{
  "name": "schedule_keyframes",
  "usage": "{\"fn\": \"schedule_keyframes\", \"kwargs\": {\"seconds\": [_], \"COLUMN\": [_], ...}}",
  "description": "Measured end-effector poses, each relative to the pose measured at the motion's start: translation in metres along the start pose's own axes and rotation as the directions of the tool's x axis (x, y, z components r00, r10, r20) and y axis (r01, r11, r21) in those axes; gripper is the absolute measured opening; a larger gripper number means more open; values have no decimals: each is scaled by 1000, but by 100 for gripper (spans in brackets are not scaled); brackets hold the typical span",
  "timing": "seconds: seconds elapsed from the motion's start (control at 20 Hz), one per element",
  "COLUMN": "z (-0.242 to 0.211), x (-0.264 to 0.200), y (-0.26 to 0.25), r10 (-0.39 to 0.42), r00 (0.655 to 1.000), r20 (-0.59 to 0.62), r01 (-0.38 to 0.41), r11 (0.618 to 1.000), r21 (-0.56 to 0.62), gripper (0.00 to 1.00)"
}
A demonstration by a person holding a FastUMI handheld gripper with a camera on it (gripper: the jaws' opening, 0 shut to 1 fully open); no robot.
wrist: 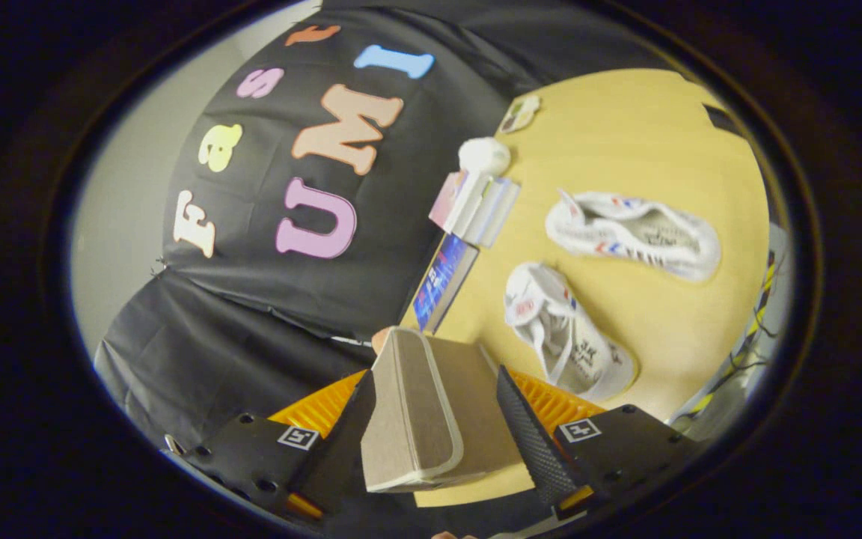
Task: Open the storage box then place both shoes into the box .Put the left shoe in first, then the right shoe, with the right side of both shoes facing outward in a uniform manner.
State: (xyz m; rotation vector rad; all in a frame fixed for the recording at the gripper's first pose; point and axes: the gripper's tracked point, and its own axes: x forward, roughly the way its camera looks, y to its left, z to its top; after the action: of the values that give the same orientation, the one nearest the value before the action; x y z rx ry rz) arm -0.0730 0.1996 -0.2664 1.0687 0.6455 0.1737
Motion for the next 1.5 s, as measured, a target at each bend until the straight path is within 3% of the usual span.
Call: {"fn": "schedule_keyframes", "kwargs": {"seconds": [0.3, 0.7, 0.85, 1.0, 1.1, 1.25, 1.3, 1.35, 1.5], "z": [-61, -68, -66, -68, -65, -65, -66, -60, -58], "x": [25, 24, 27, 27, 28, 30, 33, 28, 24], "y": [-18, -8, -9, -8, -21, -18, -21, -22, -15], "r10": [68, 203, 218, 236, 180, 188, 175, 161, 155], "r00": [984, 958, 955, 945, 953, 953, 954, 957, 958], "r20": [-165, -204, -203, -228, -242, -239, -243, -240, -242], "r01": [-16, -65, -58, -55, -14, -37, -37, -30, -44], "r11": [954, 845, 803, 800, 829, 853, 873, 881, 911], "r21": [299, 531, 593, 597, 559, 521, 486, 472, 410], "gripper": [100, 97, 77, 56, 43, 22, 22, 9, 8]}}
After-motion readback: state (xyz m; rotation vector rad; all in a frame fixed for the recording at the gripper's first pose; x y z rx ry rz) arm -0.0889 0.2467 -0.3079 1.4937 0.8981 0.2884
